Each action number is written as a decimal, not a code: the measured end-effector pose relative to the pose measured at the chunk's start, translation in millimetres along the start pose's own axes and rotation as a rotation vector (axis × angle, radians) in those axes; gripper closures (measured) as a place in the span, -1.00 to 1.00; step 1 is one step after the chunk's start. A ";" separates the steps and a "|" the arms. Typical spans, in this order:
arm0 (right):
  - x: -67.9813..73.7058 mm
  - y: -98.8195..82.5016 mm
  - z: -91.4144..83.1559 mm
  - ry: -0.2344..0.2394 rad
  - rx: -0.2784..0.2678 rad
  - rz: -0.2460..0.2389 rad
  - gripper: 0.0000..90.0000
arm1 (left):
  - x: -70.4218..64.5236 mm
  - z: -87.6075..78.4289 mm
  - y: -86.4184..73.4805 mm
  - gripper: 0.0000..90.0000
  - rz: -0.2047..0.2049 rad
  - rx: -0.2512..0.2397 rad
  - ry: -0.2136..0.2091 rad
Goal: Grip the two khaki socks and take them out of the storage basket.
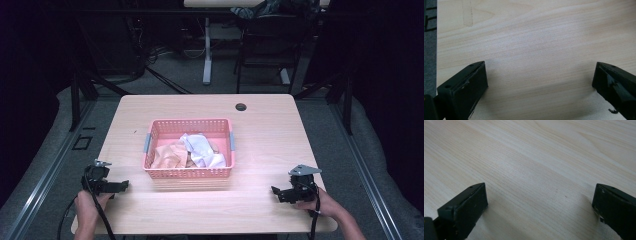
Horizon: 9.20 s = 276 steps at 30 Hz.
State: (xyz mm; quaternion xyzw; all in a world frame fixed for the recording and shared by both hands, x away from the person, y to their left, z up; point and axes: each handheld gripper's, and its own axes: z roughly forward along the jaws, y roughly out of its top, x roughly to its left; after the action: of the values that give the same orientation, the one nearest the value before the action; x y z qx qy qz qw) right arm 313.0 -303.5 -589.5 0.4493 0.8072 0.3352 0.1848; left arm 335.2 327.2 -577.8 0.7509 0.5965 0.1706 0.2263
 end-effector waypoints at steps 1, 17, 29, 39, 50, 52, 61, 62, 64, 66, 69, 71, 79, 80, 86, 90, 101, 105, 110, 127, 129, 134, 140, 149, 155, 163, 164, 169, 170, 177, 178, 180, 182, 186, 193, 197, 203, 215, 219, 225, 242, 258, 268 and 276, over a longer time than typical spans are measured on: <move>0.1 0.1 0.2 -0.001 -0.001 0.001 -1.00 | 0.0 0.0 0.0 -1.00 0.001 0.001 -0.001; 0.2 0.1 0.2 0.000 -0.001 0.001 -1.00 | 0.7 -10.4 10.9 -0.96 0.028 0.000 0.012; 0.2 0.1 0.2 0.000 -0.001 0.001 -1.00 | -5.7 -40.1 25.5 -0.99 0.034 -0.010 -0.034; 0.1 0.1 0.1 0.002 0.000 0.000 -1.00 | -26.4 -63.6 43.1 -1.00 0.078 -0.049 -0.076; 0.1 0.1 0.2 0.000 0.000 0.000 -1.00 | -38.4 -77.4 61.6 -1.00 0.107 -0.048 -0.113; 0.0 0.1 0.0 0.002 0.001 -0.001 -1.00 | -41.8 -80.0 66.1 -1.00 0.117 -0.053 -0.115; 0.1 0.1 0.1 0.002 0.001 0.000 -1.00 | -65.4 -86.0 89.9 -1.00 0.167 -0.067 -0.166; 0.1 0.1 0.1 0.002 0.001 0.000 -1.00 | -68.4 -85.7 92.8 -1.00 0.178 -0.066 -0.170; 0.1 0.1 0.0 0.001 0.001 -0.001 -1.00 | -77.8 -83.5 100.8 -1.00 0.203 -0.078 -0.196; 0.1 0.1 0.1 0.002 0.001 0.000 -1.00 | -80.9 -82.3 103.2 -1.00 0.208 -0.077 -0.201; 0.0 0.1 0.0 0.003 0.001 -0.001 -1.00 | -90.3 -76.4 109.6 -0.99 0.231 -0.068 -0.220; 0.1 0.1 0.1 0.002 0.001 0.000 -1.00 | -96.5 -71.9 112.8 -0.97 0.250 -0.058 -0.230; 0.1 0.1 0.0 0.003 0.001 -0.001 -1.00 | -114.4 -46.2 116.6 -0.65 0.281 -0.007 -0.234; 0.1 0.1 0.0 0.003 0.001 -0.001 -1.00 | -115.3 -42.9 116.5 -0.55 0.284 0.001 -0.232; 0.0 0.1 0.0 0.003 0.001 -0.001 -1.00 | -116.9 -24.8 120.0 -0.30 0.296 0.050 -0.211; 0.1 0.1 0.1 0.002 0.000 0.000 -1.00 | -117.5 -14.5 120.3 -0.17 0.293 0.088 -0.188; 0.1 0.1 0.1 0.002 0.001 0.000 -1.00 | -120.8 -6.3 115.2 0.59 0.311 0.129 -0.141; 0.1 0.1 0.1 0.002 0.000 0.000 -1.00 | -120.8 -9.7 114.4 0.73 0.321 0.124 -0.148; 0.1 0.1 0.0 0.003 0.001 -0.001 -1.00 | -117.8 -12.4 112.8 0.90 0.329 0.111 -0.158; 0.1 0.1 0.1 0.002 0.001 0.000 -1.00 | -114.9 -46.1 126.4 0.91 0.350 0.049 -0.155; 0.2 0.1 0.2 0.001 -0.001 0.000 -1.00 | -114.2 -49.8 128.3 0.91 0.353 0.044 -0.155; 0.1 0.1 0.1 0.002 0.000 0.000 -1.00 | -112.1 -60.0 134.8 0.92 0.350 0.024 -0.165; 0.1 0.1 0.0 0.002 0.001 0.000 -1.00 | -114.1 -76.1 144.9 0.92 0.361 0.002 -0.163; 0.1 0.1 0.1 0.002 0.000 0.000 -1.00 | -116.6 -90.8 160.6 0.92 0.389 -0.002 -0.156; 0.1 0.1 0.1 0.002 0.000 0.000 -1.00 | -116.3 -100.6 169.8 0.92 0.397 -0.017 -0.151; 0.1 0.1 0.1 0.001 0.000 0.000 -1.00 | -112.8 -116.4 177.7 0.92 0.412 -0.040 -0.126; 0.1 0.1 0.0 0.003 0.000 0.000 -1.00 | -111.1 -118.4 178.4 0.92 0.410 -0.042 -0.124; 0.1 0.1 0.1 0.003 0.000 0.000 -1.00 | -101.9 -126.5 179.7 0.92 0.396 -0.055 -0.127; 0.0 0.1 -0.1 0.002 0.002 -0.002 -1.00 | -100.0 -128.3 179.7 0.92 0.391 -0.061 -0.132; 0.1 0.1 0.1 0.002 -0.001 0.001 -1.00 | -84.2 -140.8 177.8 0.92 0.371 -0.073 -0.108; 0.0 0.1 -0.1 0.002 0.002 -0.002 -1.00 | -82.1 -141.9 177.6 0.92 0.368 -0.078 -0.100; 0.0 0.1 -0.1 0.002 0.002 -0.002 -1.00 | -79.8 -143.5 177.4 0.92 0.367 -0.078 -0.098; 0.0 0.1 0.0 0.002 0.002 -0.002 -1.00 | -75.2 -146.1 176.2 0.92 0.359 -0.080 -0.091; 0.0 0.1 0.0 0.002 0.002 -0.002 -1.00 | -62.4 -150.7 171.7 0.92 0.338 -0.082 -0.068; -0.1 0.0 0.1 0.002 0.000 -0.003 -1.00 | -44.7 -153.4 164.2 0.92 0.306 -0.081 -0.062; -0.1 0.0 0.1 0.002 0.000 -0.003 -1.00 | -40.0 -153.5 160.1 0.92 0.305 -0.086 -0.069; -0.1 0.0 0.1 0.002 -0.001 -0.002 -1.00 | -29.7 -147.9 152.0 0.92 0.281 -0.071 -0.078; -0.1 0.1 -0.1 0.003 0.002 -0.002 -1.00 | -16.7 -139.2 138.1 0.92 0.249 -0.058 -0.052; 0.0 0.1 0.2 0.002 -0.001 0.000 -1.00 | -10.2 -130.6 133.8 0.92 0.233 -0.043 -0.044; 0.0 0.1 0.2 0.001 -0.001 0.000 -1.00 | -3.1 -111.9 125.1 0.92 0.198 -0.011 -0.043; -0.1 0.1 0.0 0.002 0.001 -0.002 -1.00 | -0.8 -55.6 100.7 0.92 0.142 0.051 -0.045; 0.0 0.1 0.1 0.002 0.000 -0.002 -1.00 | -7.5 -5.8 92.8 0.91 0.101 0.114 -0.004; 0.0 0.1 0.1 0.003 0.000 -0.001 -1.00 | -10.0 18.7 86.3 0.89 0.099 0.195 0.057; 0.1 0.1 0.2 0.000 0.000 0.000 -1.00 | -8.4 20.3 87.2 0.85 0.084 0.193 0.051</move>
State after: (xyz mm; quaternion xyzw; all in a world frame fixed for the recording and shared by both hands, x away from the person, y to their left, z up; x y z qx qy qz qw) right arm 313.1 -303.3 -589.5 0.4494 0.8071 0.3354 0.1846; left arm 415.3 300.1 -547.3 0.7891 0.5835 0.1408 0.1301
